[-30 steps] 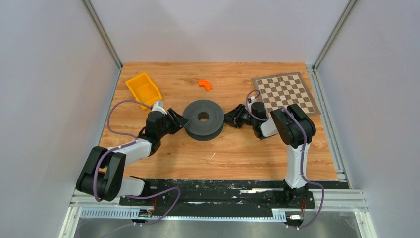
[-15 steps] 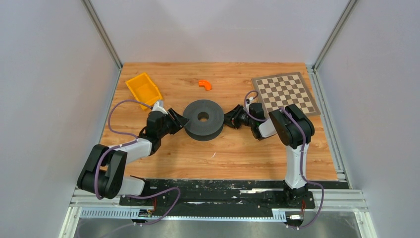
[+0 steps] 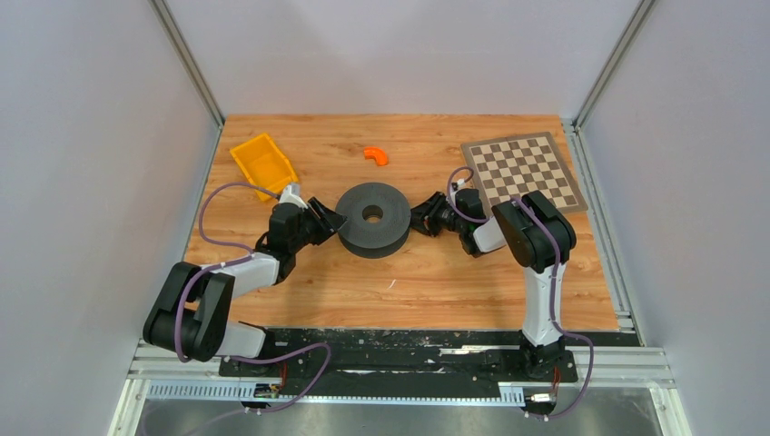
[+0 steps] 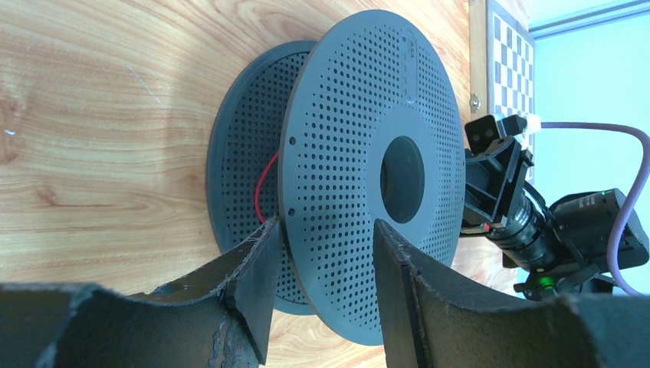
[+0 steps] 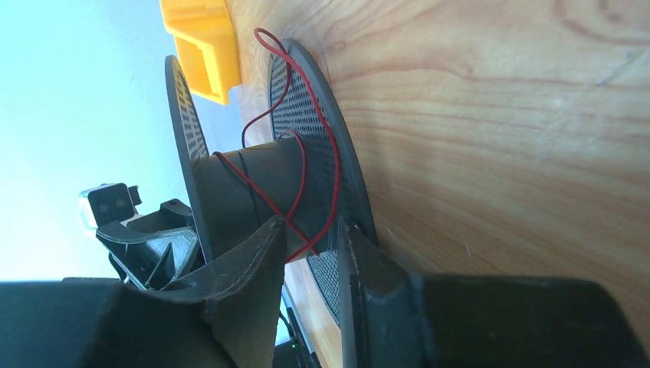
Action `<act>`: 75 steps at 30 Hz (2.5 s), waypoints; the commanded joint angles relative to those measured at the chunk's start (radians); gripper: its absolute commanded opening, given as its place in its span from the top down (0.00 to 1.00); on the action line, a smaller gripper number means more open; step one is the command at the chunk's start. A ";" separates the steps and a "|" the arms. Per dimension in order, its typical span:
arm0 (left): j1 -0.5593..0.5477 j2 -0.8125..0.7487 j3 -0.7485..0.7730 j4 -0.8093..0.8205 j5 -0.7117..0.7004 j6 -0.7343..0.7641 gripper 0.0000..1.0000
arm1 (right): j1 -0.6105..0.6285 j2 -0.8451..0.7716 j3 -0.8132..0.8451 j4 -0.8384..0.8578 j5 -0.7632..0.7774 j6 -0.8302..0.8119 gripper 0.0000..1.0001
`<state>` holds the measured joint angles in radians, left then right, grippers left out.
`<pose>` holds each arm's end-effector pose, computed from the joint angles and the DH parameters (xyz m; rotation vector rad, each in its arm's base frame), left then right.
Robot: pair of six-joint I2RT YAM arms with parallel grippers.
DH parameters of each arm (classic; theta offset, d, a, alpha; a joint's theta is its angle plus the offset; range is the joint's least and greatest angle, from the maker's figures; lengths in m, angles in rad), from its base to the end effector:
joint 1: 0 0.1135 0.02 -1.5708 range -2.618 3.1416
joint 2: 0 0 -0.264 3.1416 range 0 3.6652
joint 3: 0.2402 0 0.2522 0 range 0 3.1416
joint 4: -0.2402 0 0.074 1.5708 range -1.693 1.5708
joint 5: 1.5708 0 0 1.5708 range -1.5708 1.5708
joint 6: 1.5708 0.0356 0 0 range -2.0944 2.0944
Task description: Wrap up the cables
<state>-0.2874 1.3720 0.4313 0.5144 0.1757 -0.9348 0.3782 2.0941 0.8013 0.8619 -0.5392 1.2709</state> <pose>0.2475 -0.0797 0.1646 -0.5600 2.0472 -0.9360 0.3388 0.1543 0.0794 0.6207 2.2335 1.5024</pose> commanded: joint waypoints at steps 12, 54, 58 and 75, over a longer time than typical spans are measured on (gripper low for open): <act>0.003 -0.006 0.022 0.041 0.004 0.016 0.45 | 0.023 -0.036 0.010 -0.043 0.046 0.018 0.70; 0.003 0.082 0.029 0.090 0.036 -0.015 0.47 | 0.092 0.002 -0.084 0.181 0.076 0.194 1.00; 0.002 0.086 0.027 0.090 0.035 -0.015 0.48 | 0.099 0.008 -0.090 0.188 0.070 0.185 1.00; -0.005 0.105 0.021 0.110 0.041 -0.021 0.49 | 0.178 -0.024 -0.060 0.051 0.145 0.105 1.00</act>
<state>-0.2882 1.4685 0.4313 0.5831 0.2134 -0.9607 0.5365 2.1006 0.7177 0.9516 -0.4194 1.3899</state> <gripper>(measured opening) 0.508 0.003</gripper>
